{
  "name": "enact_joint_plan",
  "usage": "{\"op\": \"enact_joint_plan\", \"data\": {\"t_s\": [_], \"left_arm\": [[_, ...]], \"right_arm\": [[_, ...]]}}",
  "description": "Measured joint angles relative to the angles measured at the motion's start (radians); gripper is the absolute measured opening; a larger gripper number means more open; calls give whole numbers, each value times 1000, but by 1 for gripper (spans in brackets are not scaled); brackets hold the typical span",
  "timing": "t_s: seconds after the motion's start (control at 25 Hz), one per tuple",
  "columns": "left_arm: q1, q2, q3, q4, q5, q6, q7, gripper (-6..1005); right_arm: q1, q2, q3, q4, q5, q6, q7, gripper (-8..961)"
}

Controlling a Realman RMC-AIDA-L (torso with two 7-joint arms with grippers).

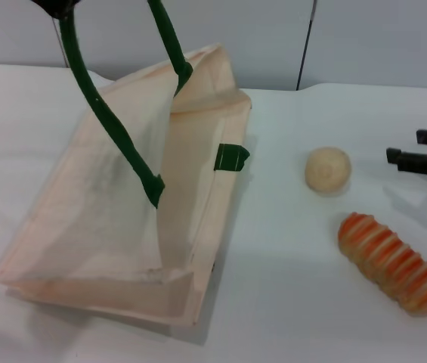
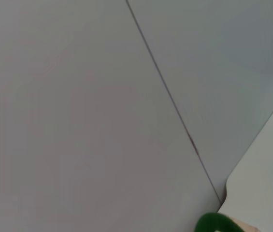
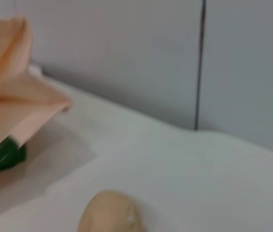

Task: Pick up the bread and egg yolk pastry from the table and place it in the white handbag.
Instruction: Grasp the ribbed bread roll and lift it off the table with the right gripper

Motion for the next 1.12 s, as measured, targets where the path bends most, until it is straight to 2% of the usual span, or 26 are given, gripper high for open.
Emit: {"op": "enact_joint_plan", "data": {"t_s": [0.16,0.4,0.68,1.0,1.12], "left_arm": [[0,-1,0,-1,8,1,0,123],[-2,-1,0,-1,8,4,1,124],[-3,-1,0,-1,2,12,10,124],[-3,-2,1,-3,3,13,18,124],[-3,-2,1,-4,7,14,18,124]], "right_arm": [[0,0,-37,-117,-109,-114,137,735],[-8,1,-97,-241,-183,-247,253,734],[-42,1,-218,-371,-234,-298,374,733],[-56,1,-307,-450,-283,-360,467,732],[-66,1,-386,-486,-324,-368,513,731]]}}
